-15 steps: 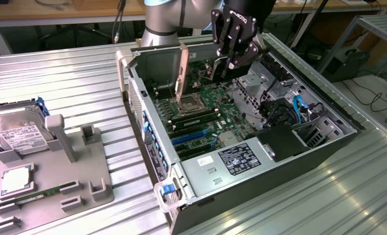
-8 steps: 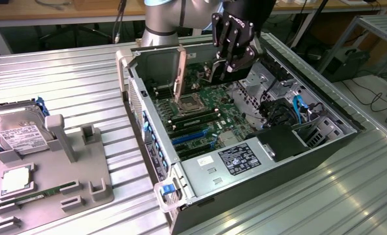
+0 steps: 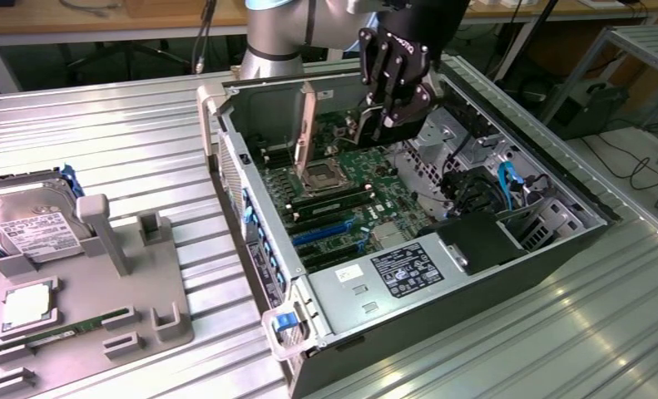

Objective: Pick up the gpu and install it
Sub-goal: 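Insert the gpu into the slot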

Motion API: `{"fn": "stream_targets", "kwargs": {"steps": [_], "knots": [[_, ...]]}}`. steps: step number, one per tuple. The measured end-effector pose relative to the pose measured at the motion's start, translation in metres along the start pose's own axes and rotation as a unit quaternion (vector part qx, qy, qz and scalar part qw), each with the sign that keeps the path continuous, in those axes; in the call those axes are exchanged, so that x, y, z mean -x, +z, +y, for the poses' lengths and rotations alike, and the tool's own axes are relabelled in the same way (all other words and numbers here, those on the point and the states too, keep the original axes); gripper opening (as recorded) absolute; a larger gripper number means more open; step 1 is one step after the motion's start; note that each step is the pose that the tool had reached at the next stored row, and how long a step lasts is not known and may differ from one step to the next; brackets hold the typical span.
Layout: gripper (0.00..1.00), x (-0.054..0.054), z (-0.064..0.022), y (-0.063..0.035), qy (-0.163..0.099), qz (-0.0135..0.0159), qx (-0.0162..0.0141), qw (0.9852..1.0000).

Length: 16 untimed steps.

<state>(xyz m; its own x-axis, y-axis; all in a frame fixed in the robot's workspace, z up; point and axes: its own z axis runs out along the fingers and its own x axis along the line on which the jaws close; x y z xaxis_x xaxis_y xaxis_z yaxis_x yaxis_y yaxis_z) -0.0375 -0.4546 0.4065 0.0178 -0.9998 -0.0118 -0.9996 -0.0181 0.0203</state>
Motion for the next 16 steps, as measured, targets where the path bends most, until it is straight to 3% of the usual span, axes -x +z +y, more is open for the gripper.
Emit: {"fn": "stream_targets", "kwargs": {"steps": [16], "knots": [[0.27,0.0,-0.0002,0.0122,0.0,0.0,0.0,1.0]]}}
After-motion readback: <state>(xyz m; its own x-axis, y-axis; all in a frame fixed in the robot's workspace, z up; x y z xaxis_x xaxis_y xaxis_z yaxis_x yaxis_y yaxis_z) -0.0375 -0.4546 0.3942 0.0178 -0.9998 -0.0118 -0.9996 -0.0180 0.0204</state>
